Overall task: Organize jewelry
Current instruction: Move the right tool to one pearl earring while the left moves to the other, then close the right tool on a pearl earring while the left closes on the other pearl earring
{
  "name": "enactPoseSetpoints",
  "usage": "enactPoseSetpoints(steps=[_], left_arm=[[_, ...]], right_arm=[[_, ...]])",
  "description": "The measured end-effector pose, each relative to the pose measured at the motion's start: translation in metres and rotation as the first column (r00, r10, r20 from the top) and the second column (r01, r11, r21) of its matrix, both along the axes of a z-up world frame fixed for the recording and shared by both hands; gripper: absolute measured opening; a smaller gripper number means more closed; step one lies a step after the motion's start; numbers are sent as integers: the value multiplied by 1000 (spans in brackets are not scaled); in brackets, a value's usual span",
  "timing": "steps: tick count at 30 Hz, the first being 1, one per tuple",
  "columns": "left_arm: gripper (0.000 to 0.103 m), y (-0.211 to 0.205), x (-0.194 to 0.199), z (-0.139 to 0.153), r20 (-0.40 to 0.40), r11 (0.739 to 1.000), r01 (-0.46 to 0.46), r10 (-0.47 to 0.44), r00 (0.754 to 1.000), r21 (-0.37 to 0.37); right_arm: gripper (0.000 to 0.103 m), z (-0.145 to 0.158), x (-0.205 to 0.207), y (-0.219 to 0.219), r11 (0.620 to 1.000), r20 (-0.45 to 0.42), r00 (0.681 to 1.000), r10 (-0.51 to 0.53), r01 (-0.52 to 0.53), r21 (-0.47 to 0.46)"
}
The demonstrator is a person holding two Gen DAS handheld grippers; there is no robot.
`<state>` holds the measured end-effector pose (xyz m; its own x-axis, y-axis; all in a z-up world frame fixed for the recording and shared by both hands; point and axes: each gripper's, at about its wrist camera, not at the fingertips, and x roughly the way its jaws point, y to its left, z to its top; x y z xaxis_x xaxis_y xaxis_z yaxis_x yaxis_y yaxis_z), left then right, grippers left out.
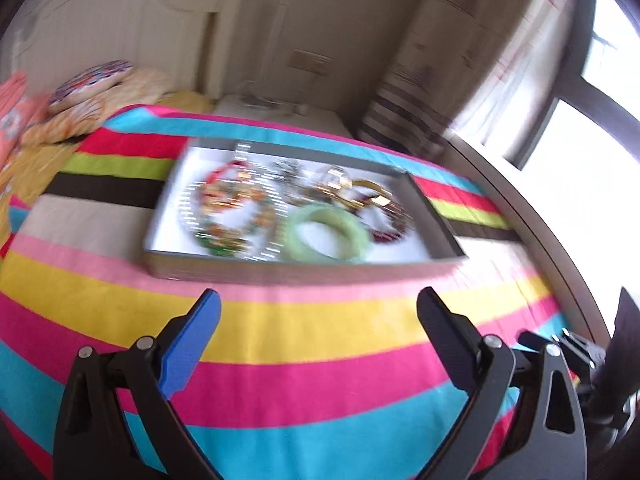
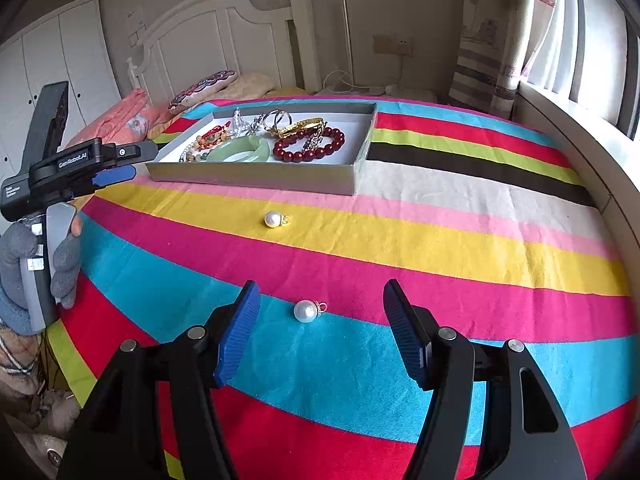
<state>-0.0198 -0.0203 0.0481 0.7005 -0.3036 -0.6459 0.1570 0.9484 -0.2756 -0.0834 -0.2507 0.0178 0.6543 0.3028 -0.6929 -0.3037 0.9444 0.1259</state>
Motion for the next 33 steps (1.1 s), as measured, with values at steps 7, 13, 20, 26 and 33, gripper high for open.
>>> enactPoseSetpoints(steps=[7,13,20,26,33], left_arm=[[99,-54,-4,-28,-66,989,131,-126,990,76],[99,-54,0,-33,-92,985,152,-144,985,82],[98,-76,-2,-30,-83,962,209,-197,977,174],[97,-101,5,-26,-78,934,248,-236,969,257],[69,-126,22,-34,-119,912,307,-285,951,274]], right_arm=[[51,-3,-7,16,995,-35,996,88,-89,-48],[42,-8,-2,12,997,-68,995,71,-73,-26],[35,-10,5,20,995,-82,995,57,-63,-80],[24,-11,10,19,994,-82,996,37,-45,-96],[17,-12,8,12,997,-74,996,42,-47,-62]])
